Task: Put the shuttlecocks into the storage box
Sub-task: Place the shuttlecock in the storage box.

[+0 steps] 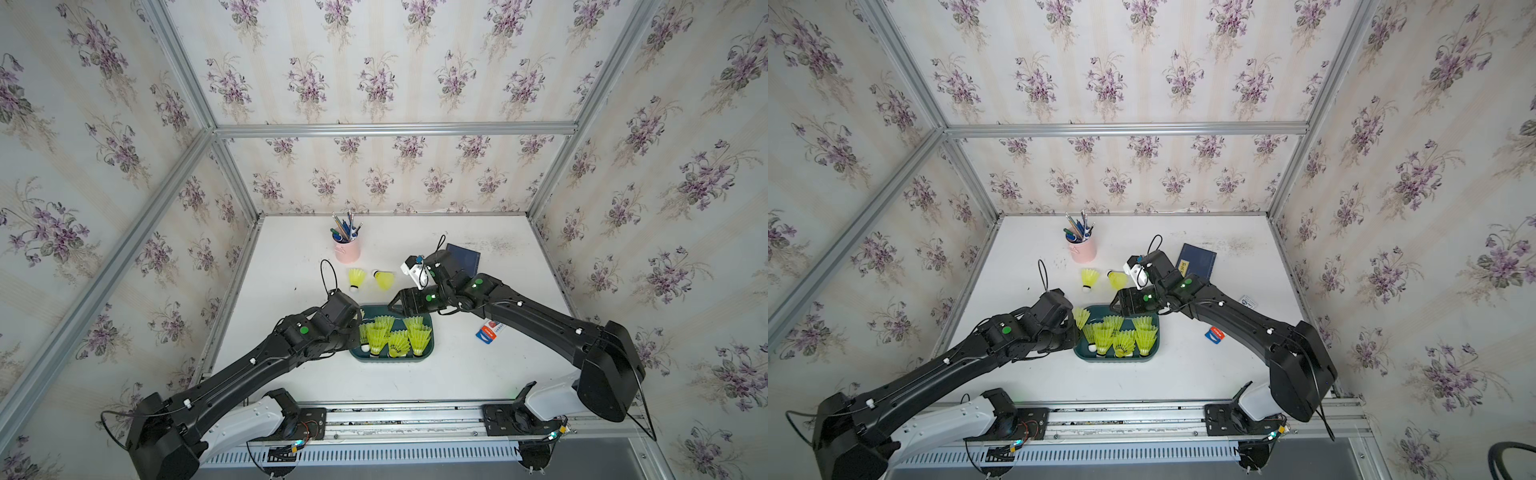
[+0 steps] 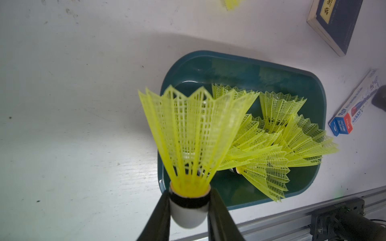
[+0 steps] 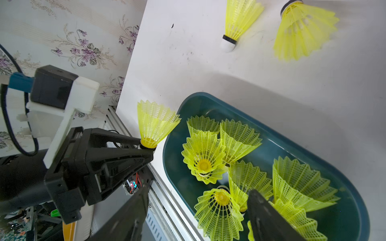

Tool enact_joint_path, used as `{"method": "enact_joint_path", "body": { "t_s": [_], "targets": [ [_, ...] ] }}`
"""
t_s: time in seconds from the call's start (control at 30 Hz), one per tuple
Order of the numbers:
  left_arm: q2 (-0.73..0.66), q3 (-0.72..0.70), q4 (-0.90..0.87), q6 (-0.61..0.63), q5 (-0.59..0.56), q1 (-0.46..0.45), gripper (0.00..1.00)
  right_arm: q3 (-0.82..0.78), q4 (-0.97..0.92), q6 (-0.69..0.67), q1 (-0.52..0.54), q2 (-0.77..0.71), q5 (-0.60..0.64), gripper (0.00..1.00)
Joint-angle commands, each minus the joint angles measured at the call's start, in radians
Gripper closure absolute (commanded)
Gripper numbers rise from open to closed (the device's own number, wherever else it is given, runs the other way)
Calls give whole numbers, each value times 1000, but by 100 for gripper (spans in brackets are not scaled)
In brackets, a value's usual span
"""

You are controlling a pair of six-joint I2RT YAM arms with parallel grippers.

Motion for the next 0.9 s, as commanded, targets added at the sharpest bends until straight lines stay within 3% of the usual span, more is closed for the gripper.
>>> {"method": "enact_joint_path", "body": {
  "t_s": [0.0,0.67,0.8,0.87],
  "targets": [
    [11,-7,46,-42,-28,-17,90,-3,14,8,5,-12,2,22],
    [36,-36,41,-149,-72,-109,88,-12,16,8,14,-9,-6,22],
    [39,-39,33,-161,-67,-116,80,-13,21,11,14,-4,-8,22],
    [38,-36,23,-165,-65,-120,65,-13,22,12,14,-2,-9,22]
  ]
}}
